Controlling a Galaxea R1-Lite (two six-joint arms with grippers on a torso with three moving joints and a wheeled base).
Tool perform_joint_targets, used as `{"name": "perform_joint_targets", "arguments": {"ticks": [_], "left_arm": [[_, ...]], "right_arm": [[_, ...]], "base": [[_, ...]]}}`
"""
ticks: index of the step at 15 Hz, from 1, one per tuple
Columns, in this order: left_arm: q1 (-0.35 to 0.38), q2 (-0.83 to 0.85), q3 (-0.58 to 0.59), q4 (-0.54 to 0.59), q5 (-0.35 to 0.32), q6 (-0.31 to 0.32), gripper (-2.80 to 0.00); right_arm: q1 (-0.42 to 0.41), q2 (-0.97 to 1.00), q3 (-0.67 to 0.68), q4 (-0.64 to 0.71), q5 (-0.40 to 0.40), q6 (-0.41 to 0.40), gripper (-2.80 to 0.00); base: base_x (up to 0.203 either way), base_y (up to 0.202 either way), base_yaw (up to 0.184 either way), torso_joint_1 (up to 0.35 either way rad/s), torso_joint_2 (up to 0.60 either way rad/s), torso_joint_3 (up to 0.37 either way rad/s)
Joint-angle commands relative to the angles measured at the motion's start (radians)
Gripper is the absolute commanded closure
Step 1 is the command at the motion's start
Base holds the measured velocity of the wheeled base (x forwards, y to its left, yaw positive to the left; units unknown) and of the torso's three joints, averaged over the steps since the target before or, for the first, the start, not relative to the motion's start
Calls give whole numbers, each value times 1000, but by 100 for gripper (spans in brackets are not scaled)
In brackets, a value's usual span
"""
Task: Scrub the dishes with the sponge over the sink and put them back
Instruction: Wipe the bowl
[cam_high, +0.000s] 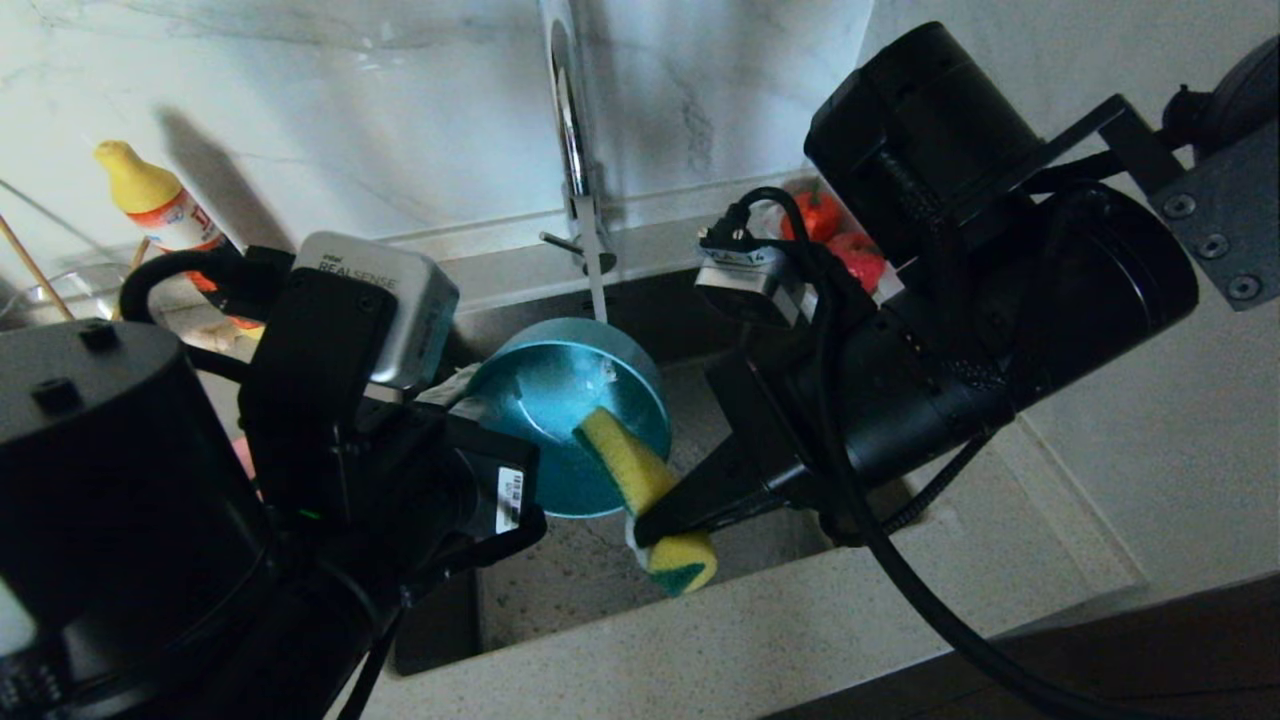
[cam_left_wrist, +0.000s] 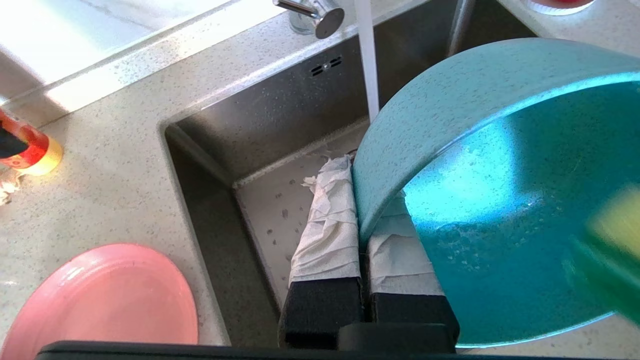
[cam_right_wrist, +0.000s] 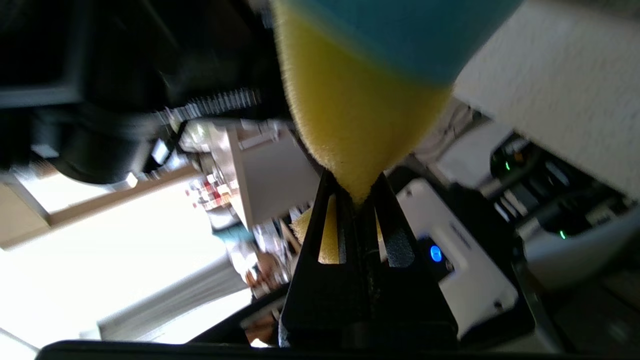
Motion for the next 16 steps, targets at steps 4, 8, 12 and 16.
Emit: {"name": "perform_joint_targets", "arguments": {"ticks": [4, 8, 12, 16], "left_arm": [[-1, 2, -6, -5, 5, 3, 0], [-1, -9, -4, -45, 5, 66, 0], [-9, -4, 19, -88, 4, 100, 0], [-27, -5, 47, -88, 3, 101, 0]], "right_arm": [[-6, 7, -5, -37, 3, 19, 0], [-6, 12, -7, -73, 2, 37, 0], [-6, 18, -5, -114, -3, 76, 0], [-9, 17, -6, -143, -4, 78, 0]], "base": [[0, 0, 0, 0, 0, 0], [0, 0, 0, 0, 0, 0], [0, 0, 0, 0, 0, 0], [0, 0, 0, 0, 0, 0]]}}
